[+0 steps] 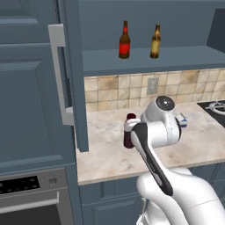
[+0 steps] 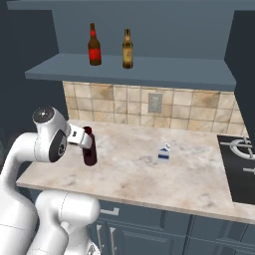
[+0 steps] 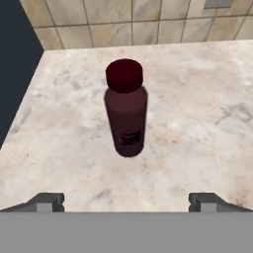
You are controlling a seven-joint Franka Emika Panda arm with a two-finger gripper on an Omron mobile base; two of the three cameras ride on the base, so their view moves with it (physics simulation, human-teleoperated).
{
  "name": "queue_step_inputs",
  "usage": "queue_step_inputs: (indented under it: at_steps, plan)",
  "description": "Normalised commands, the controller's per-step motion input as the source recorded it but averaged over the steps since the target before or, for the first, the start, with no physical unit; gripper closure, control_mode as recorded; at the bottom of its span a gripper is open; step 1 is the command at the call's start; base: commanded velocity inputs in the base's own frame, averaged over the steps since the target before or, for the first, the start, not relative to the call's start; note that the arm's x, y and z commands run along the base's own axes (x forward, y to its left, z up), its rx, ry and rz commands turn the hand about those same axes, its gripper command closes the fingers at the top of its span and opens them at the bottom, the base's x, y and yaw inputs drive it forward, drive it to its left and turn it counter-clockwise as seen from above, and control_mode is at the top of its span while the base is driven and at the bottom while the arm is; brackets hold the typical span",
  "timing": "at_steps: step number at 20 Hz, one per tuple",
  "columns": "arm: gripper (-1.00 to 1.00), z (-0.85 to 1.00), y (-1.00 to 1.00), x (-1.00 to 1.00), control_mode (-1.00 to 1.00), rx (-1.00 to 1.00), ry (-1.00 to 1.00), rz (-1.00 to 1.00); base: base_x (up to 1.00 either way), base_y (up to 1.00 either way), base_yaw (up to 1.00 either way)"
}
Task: Sort all alcoholic drinks to one cabinet, and non-alcoholic drinks to the other.
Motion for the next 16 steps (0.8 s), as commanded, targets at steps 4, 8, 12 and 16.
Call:
queue_step_inputs:
  at_steps: [4, 8, 12, 16]
  plan:
    - [-1.0, -0.11, 0.0, 0.21, -1.0, 0.0, 0.0, 0.0, 0.0, 0.0, 0.0]
    - [-1.0, -0.12, 0.0, 0.18, -1.0, 0.0, -0.01, 0.0, 0.0, 0.0, 0.0]
    - [-1.0, -0.13, 0.0, 0.18, -1.0, 0.0, -0.02, 0.0, 0.0, 0.0, 0.0]
    - [-1.0, -0.15, 0.0, 0.13, -1.0, 0.0, -0.05, 0.0, 0.0, 0.0, 0.0]
